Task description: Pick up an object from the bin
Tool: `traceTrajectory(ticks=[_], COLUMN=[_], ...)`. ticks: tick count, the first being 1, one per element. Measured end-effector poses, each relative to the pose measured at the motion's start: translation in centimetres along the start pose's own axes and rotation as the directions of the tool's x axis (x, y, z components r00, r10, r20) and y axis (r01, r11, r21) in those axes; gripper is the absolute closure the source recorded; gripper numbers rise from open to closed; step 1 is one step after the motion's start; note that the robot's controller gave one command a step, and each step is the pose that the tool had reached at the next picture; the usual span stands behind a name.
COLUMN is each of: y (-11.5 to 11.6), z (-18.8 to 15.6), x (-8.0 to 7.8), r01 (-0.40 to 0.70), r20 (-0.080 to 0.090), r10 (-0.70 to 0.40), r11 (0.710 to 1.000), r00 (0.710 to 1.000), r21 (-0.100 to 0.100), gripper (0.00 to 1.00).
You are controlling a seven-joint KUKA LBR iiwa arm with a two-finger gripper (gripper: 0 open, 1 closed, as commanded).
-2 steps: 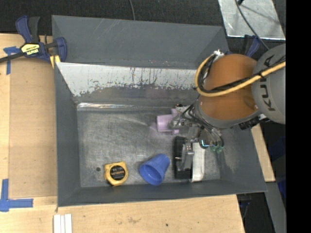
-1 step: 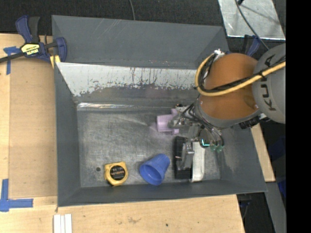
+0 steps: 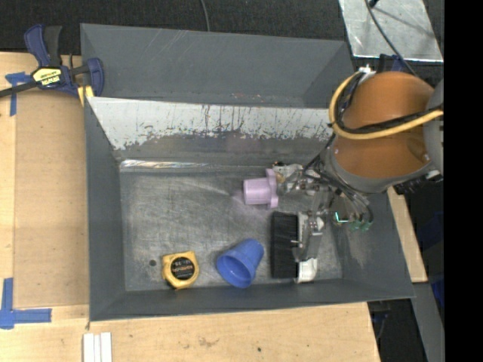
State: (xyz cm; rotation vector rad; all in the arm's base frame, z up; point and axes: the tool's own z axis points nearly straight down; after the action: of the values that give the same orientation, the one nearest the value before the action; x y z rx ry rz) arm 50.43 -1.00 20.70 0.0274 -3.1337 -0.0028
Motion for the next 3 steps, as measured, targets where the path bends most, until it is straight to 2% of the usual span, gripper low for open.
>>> traceTrajectory(ticks=[1, 2, 3], y=[-1.1, -0.2, -1.7], z=[-0.2, 6.3, 10.6], x=[-0.9, -2.3, -3.8], r01=[-0.073, -0.074, -0.054], r20=[0.029, 0.016, 0.011], r10=[0.073, 0.074, 0.054], r11=[0.997, 0.997, 0.999], r00=[0.997, 0.997, 0.998], r21=[0.002, 0.001, 0.0], gripper=[0.0, 0.0, 0.0])
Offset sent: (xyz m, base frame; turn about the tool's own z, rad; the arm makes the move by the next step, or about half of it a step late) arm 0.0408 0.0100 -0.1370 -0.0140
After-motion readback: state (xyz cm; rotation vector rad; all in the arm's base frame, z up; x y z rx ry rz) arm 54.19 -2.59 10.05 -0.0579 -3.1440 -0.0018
